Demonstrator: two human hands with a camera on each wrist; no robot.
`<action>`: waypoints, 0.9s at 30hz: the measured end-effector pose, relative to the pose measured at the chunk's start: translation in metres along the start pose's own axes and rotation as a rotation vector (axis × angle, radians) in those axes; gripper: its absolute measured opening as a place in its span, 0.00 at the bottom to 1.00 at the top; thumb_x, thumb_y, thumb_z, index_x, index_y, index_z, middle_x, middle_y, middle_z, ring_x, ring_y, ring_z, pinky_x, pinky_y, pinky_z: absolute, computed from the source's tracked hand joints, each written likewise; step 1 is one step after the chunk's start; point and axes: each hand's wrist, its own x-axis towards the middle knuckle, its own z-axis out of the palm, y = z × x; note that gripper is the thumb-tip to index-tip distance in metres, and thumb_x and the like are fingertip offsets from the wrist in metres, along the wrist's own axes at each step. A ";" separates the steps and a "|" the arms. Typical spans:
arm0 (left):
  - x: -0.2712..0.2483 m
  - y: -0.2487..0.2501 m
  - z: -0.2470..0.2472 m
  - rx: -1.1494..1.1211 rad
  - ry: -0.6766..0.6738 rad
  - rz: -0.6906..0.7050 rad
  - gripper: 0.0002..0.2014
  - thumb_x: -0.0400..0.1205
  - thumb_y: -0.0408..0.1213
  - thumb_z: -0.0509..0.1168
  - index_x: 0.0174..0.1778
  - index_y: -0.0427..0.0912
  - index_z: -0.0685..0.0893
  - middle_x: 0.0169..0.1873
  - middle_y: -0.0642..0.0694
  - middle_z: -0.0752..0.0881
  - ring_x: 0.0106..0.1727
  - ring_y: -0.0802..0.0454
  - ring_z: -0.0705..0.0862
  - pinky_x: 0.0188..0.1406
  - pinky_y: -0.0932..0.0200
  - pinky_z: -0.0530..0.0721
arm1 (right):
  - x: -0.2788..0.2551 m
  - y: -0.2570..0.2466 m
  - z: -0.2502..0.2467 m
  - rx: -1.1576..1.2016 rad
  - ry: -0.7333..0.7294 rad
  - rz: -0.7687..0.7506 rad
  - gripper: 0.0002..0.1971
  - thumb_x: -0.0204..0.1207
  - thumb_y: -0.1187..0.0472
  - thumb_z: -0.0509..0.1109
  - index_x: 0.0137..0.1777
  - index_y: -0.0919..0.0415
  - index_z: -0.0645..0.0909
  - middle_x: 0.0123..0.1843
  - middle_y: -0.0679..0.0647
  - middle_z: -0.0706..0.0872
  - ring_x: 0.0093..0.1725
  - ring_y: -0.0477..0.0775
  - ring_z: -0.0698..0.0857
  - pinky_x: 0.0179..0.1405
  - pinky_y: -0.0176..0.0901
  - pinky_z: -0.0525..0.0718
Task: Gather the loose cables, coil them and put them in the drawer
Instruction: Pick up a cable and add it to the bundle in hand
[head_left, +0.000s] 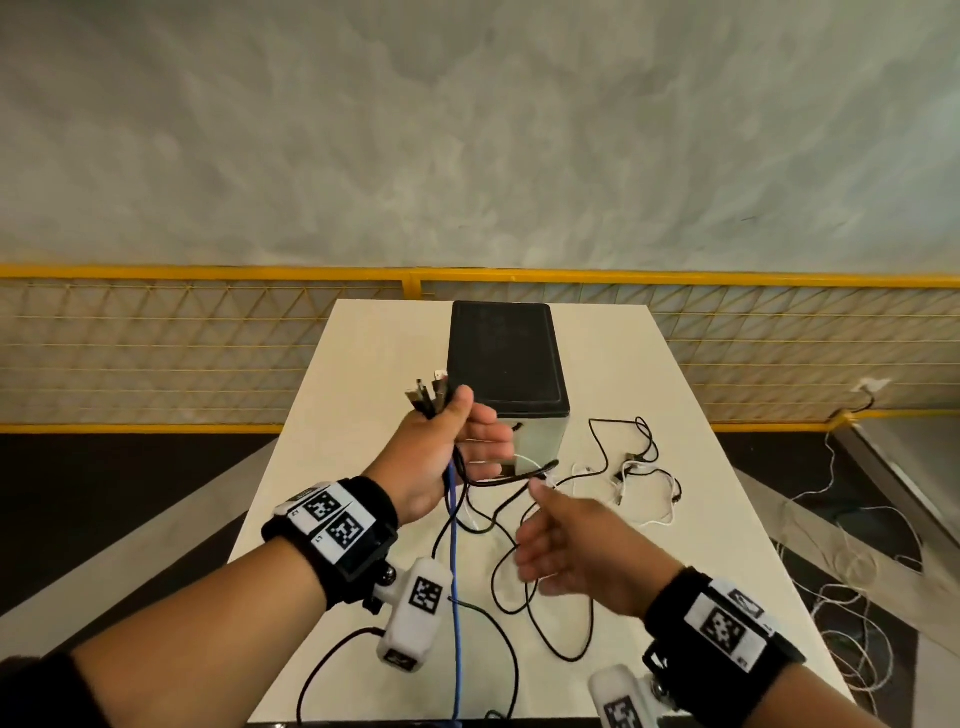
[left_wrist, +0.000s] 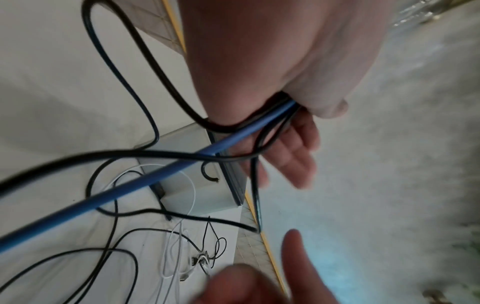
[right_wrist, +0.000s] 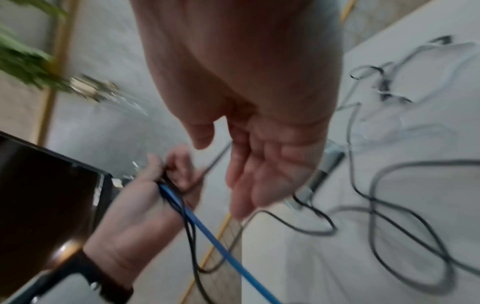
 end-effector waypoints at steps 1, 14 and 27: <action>-0.003 0.000 0.000 -0.026 0.004 -0.006 0.21 0.87 0.50 0.56 0.43 0.37 0.84 0.33 0.39 0.91 0.30 0.46 0.90 0.36 0.48 0.90 | 0.006 0.004 0.003 0.051 -0.054 0.028 0.24 0.81 0.39 0.62 0.47 0.63 0.84 0.43 0.61 0.92 0.43 0.58 0.90 0.41 0.46 0.83; -0.076 -0.047 -0.068 0.659 -0.327 -0.530 0.18 0.84 0.50 0.65 0.32 0.45 0.74 0.22 0.47 0.73 0.20 0.54 0.63 0.18 0.63 0.64 | 0.058 -0.051 0.007 0.649 0.045 -0.057 0.17 0.89 0.56 0.54 0.41 0.59 0.78 0.26 0.53 0.85 0.24 0.50 0.85 0.40 0.48 0.85; -0.030 -0.006 0.006 0.516 0.071 0.077 0.10 0.84 0.45 0.67 0.38 0.47 0.82 0.24 0.55 0.81 0.15 0.64 0.69 0.18 0.68 0.64 | 0.048 -0.029 0.031 0.506 -0.048 -0.101 0.19 0.89 0.59 0.52 0.69 0.71 0.75 0.50 0.64 0.84 0.37 0.56 0.87 0.55 0.58 0.87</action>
